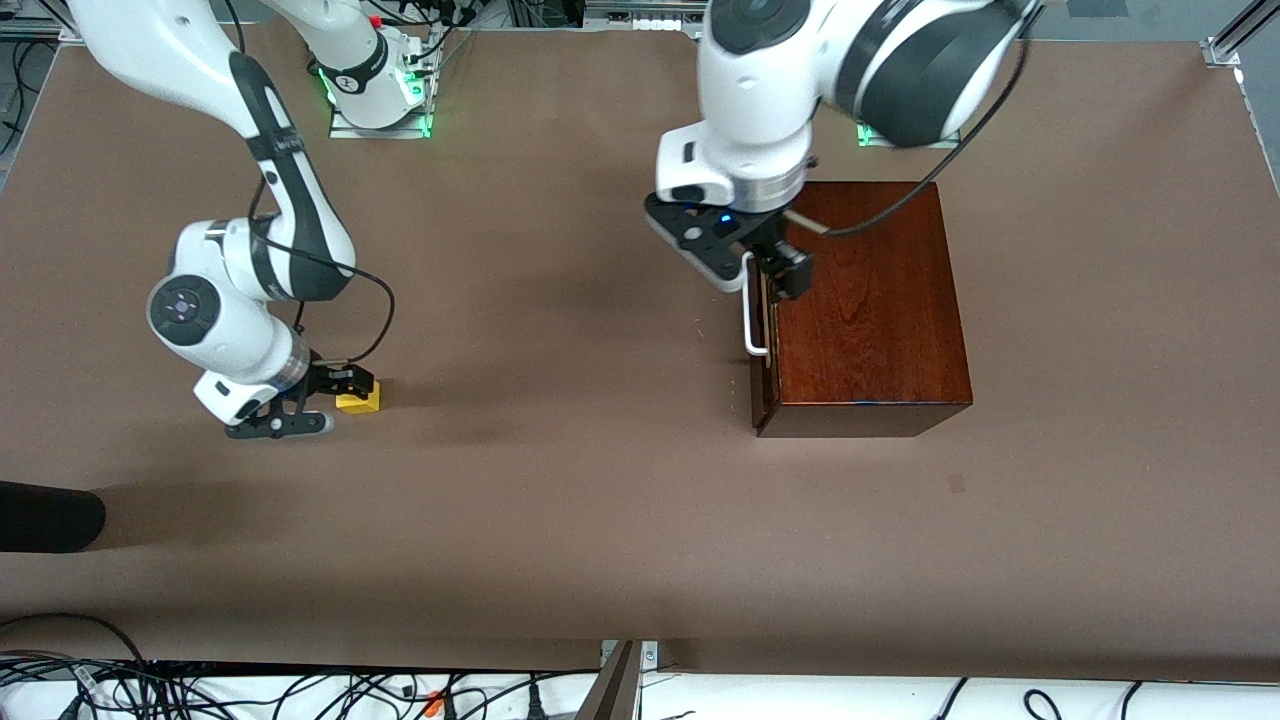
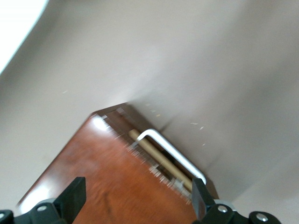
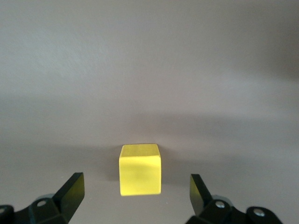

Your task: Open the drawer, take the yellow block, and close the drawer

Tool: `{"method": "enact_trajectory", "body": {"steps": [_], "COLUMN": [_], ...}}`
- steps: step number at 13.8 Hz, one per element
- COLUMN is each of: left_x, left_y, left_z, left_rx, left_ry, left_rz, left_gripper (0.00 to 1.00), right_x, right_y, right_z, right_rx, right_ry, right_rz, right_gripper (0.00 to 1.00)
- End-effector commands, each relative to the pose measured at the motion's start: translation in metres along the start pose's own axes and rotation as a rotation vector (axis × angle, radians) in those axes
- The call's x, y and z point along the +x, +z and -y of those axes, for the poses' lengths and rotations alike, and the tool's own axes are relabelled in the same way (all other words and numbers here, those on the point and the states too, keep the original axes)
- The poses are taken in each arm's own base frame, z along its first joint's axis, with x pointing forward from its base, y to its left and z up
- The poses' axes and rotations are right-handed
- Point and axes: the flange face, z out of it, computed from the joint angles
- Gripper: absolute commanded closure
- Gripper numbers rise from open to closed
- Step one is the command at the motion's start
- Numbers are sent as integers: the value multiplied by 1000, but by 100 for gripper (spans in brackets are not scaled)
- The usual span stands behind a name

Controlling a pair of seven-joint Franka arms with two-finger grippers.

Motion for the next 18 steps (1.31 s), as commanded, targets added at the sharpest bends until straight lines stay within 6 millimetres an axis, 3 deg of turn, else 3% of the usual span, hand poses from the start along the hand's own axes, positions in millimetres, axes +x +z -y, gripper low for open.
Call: {"method": "enact_trajectory", "body": {"steps": [1,4,6,8,11,13,18], "left_x": [-23,-53,-76,-102,-151,-171,-193], "left_y": [-26,-46,-55,-54,-41,-37,-31], "left_z": [49,101,125,165,216,240,260], "left_rx": [-26,-86,-63,-94,-170,-178,-177], "left_ry": [-144,-348,-412,-514,-653,-716,-728], "left_rz": [39,24,37,53,72,62,33], "left_gripper": [0,0,0,0,0,0,0], "right_x": [-8,-23,-42,-57,-58,-61,-67], "right_y": [-69,-148,-199,-242,-302,-324,-325], "right_z": [-14,-19,-22,-25,-29,-31,-35], "right_rx": [11,20,28,31,32,33,94], "right_ry": [12,26,31,29,33,33,54], "right_rz": [-59,-39,-49,-37,-3,9,50], "right_gripper": [0,0,0,0,0,0,0]}}
